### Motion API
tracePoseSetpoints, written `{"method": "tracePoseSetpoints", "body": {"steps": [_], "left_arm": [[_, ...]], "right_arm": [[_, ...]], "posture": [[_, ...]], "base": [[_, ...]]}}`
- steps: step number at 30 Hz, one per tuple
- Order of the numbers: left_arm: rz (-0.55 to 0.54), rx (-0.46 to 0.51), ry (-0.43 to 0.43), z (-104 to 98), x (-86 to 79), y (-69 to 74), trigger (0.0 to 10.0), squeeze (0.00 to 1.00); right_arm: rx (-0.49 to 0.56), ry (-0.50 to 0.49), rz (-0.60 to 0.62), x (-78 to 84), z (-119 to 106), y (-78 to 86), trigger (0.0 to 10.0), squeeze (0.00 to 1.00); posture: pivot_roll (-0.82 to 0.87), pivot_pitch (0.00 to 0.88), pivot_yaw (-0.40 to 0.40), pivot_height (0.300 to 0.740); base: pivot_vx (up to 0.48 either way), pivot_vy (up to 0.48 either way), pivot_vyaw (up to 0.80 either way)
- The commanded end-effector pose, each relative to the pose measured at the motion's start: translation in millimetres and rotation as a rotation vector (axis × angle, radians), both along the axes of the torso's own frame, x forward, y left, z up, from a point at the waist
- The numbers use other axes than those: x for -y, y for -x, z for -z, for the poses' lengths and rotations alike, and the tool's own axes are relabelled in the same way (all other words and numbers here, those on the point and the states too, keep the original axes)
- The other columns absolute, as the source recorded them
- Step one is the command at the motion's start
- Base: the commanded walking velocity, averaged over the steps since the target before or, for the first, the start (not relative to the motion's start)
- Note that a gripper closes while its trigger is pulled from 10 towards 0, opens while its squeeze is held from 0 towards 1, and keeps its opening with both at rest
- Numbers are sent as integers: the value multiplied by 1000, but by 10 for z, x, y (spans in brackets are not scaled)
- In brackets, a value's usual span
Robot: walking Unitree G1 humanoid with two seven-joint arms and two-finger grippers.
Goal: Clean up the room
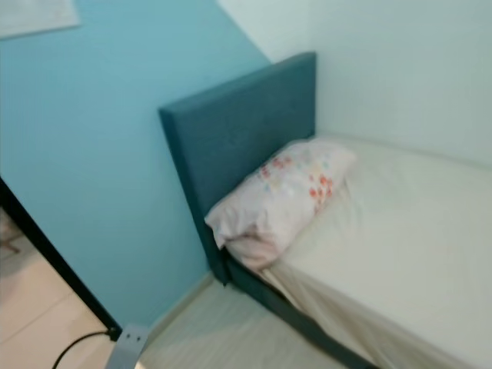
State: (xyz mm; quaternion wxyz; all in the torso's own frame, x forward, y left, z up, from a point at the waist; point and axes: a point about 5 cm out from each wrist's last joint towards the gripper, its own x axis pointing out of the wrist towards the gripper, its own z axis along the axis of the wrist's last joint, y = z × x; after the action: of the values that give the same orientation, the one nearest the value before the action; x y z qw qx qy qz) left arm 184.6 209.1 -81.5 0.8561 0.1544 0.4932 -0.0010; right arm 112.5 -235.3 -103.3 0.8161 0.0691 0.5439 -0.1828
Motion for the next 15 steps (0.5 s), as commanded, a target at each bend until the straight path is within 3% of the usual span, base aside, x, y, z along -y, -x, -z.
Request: {"method": "tracePoseSetpoints", "body": {"steps": [1,15], "left_arm": [[51,-1,3,2,23,0,10000,0],[140,-30,-1,50,101,79,10000,0]], "right_arm": [[-11,-2,1,-29,14,24,10000,0],[-54,-1,-8,-17,34,102,10000,0]], "posture": [[-53,0,35,716],[-59,0,23,716]], "base": [[0,0,-763],[0,0,-761]]}}
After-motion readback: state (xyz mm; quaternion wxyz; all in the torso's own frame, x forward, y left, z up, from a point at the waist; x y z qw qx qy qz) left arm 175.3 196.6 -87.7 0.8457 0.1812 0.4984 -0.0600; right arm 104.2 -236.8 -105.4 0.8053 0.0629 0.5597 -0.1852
